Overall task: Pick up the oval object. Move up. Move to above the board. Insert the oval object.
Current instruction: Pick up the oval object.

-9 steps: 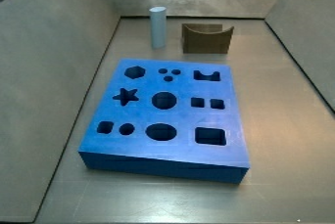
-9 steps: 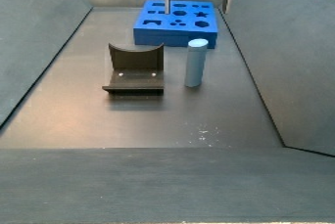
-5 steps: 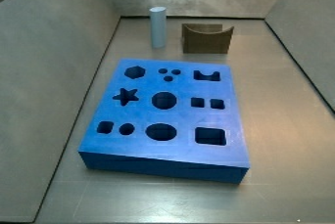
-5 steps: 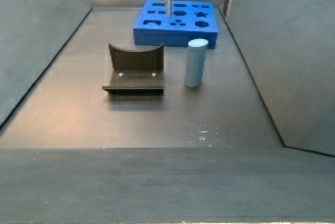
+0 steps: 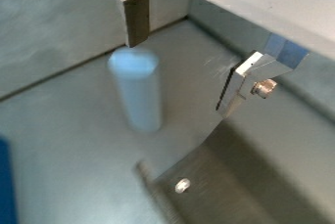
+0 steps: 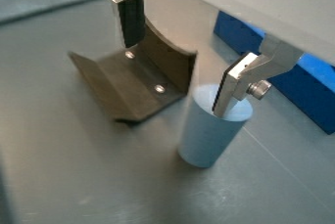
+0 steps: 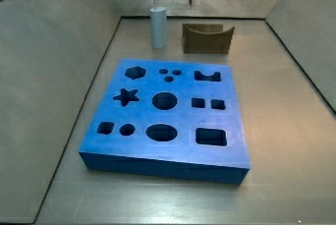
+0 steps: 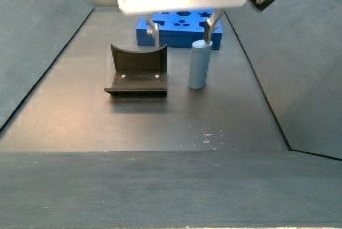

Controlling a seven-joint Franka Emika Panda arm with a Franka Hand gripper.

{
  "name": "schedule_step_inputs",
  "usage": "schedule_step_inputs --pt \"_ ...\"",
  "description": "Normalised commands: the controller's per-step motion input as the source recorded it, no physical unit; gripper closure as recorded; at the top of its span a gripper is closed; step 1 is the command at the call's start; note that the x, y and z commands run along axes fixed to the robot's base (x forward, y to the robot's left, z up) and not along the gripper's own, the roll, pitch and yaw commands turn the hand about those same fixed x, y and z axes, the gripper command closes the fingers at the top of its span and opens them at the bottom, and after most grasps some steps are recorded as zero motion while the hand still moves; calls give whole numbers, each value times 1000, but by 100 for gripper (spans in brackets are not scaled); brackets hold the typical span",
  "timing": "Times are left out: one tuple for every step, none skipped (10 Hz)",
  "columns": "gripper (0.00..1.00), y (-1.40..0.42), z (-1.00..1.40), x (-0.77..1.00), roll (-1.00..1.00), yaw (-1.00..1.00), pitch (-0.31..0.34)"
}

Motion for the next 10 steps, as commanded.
schedule_step_inputs --pt "0 0 0 0 0 0 -4" --pt "0 -71 0 0 0 0 0" --pt "0 -109 417 -460 130 0 -113" --pt "0 -40 297 -651 90 -11 -190" --pt "0 -80 180 -529 87 0 -190" --pt "0 -83 0 -446 113 0 -116" --pt "0 -6 -920 -360 139 -29 -4" --pt "0 260 -1000 -37 23 0 40" --pt "0 23 -500 49 0 0 29" --pt "0 -129 -63 0 0 0 0"
